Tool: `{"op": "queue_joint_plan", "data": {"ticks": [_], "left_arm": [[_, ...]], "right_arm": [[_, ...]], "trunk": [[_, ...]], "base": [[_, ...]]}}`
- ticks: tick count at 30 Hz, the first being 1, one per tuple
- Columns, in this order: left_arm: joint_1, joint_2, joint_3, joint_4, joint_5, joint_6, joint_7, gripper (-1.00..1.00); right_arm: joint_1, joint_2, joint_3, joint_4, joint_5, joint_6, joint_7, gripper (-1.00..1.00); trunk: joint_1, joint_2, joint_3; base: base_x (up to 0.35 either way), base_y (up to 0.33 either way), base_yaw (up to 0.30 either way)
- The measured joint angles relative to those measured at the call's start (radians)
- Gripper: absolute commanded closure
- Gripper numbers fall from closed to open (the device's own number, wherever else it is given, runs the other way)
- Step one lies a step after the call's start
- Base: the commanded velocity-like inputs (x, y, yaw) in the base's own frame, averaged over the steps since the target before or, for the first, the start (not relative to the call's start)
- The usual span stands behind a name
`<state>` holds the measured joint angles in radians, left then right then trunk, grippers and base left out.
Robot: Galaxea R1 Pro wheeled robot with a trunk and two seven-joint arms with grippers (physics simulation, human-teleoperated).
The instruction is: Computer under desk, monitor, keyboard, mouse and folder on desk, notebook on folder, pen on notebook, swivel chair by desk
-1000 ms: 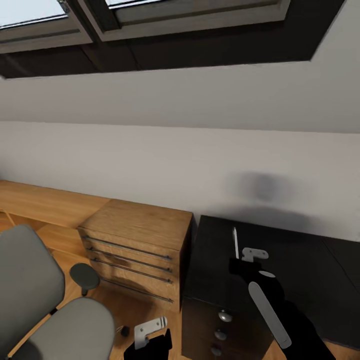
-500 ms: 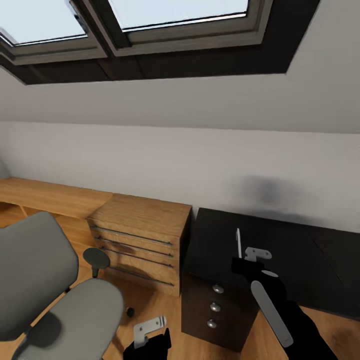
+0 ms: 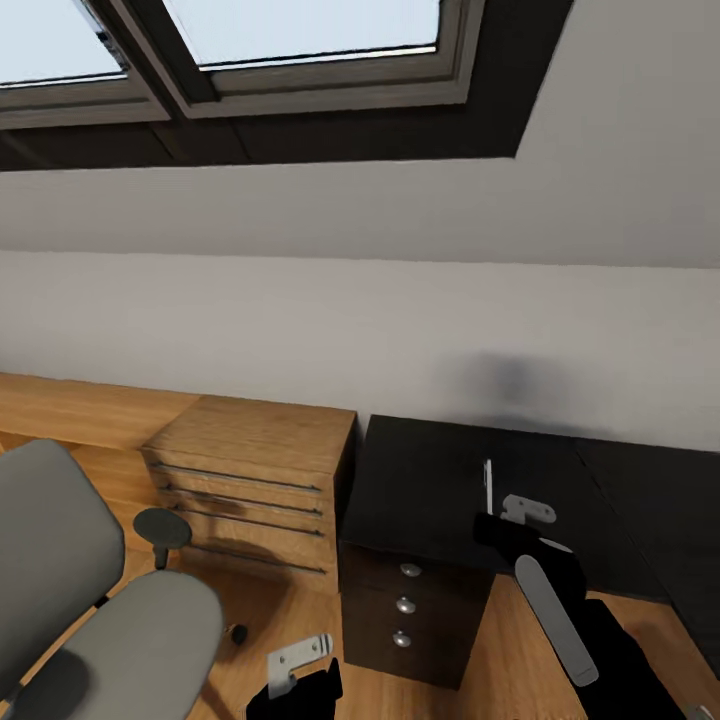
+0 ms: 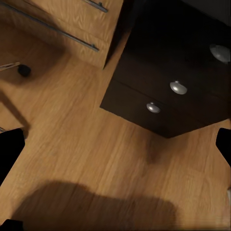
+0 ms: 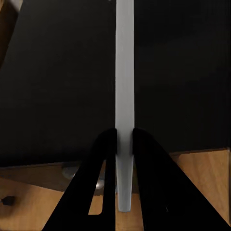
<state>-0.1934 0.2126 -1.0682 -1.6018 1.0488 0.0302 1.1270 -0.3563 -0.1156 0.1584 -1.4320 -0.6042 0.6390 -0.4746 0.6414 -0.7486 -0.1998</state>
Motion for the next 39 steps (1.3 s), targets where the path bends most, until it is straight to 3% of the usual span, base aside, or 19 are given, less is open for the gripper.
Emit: {"op": "queue_joint_plan", "data": {"ticks": [9,16,24,27,28,29,32,34,35,39], "left_arm": [[0.0,-0.001,-0.001,0.033,-0.002,-0.001,0.0,-1.0],[0.0,0.0,0.004,0.04,-0.004,-0.001,0.002,-1.0],[0.0,0.001,0.039,0.041,-0.005,0.0,-0.002,-1.0],[0.0,0.0,0.047,0.041,-0.003,0.0,-0.003,-1.0],[0.0,0.0,0.049,0.041,-0.003,0.0,-0.003,-1.0],[0.0,0.0,0.052,0.045,-0.001,-0.001,-0.001,-1.0],[0.0,0.0,0.051,0.051,-0.001,-0.001,-0.001,-1.0],[0.0,-0.001,0.047,0.055,-0.001,-0.001,0.0,-1.0],[0.0,-0.002,0.045,0.055,-0.001,-0.002,0.0,-1.0],[0.0,-0.003,0.042,0.056,-0.001,-0.002,0.0,-1.0]], "right_arm": [[0.0,0.0,-0.009,0.025,-0.011,0.0,0.001,1.0],[0.002,0.0,-0.01,0.02,-0.048,0.002,0.001,1.0],[0.01,-0.002,-0.013,0.007,-0.086,0.015,-0.001,1.0],[0.022,-0.019,-0.025,0.008,-0.088,0.018,-0.003,1.0],[0.035,-0.034,-0.036,0.008,-0.088,0.019,-0.003,1.0],[0.073,-0.066,-0.059,0.008,-0.086,0.021,-0.004,1.0],[0.096,-0.081,-0.073,0.013,-0.089,0.019,-0.006,1.0],[0.111,-0.113,-0.092,0.027,-0.085,0.021,-0.005,1.0],[0.114,-0.125,-0.116,0.049,-0.085,0.02,-0.002,1.0],[0.114,-0.135,-0.198,0.069,-0.086,0.019,0.003,1.0]], "trunk": [[0.0,0.0,0.006],[0.0,0.0,0.011],[0.0,0.0,0.016],[0.0,0.0,0.018],[0.0,0.0,0.019],[0.0,0.0,0.019],[0.0,0.0,0.02],[0.0,0.0,0.021],[0.0,0.0,0.021],[0.0,0.0,0.021]], "base": [[-0.001,0.0,-0.266],[0.0,0.0,-0.269],[0.0,0.0,-0.27],[0.0,0.0,-0.272],[0.0,0.0,-0.278],[0.0,0.0,-0.279],[0.0,0.0,-0.28],[0.0,0.0,-0.293],[0.0,0.0,-0.297],[0.0,0.0,-0.299]]}}
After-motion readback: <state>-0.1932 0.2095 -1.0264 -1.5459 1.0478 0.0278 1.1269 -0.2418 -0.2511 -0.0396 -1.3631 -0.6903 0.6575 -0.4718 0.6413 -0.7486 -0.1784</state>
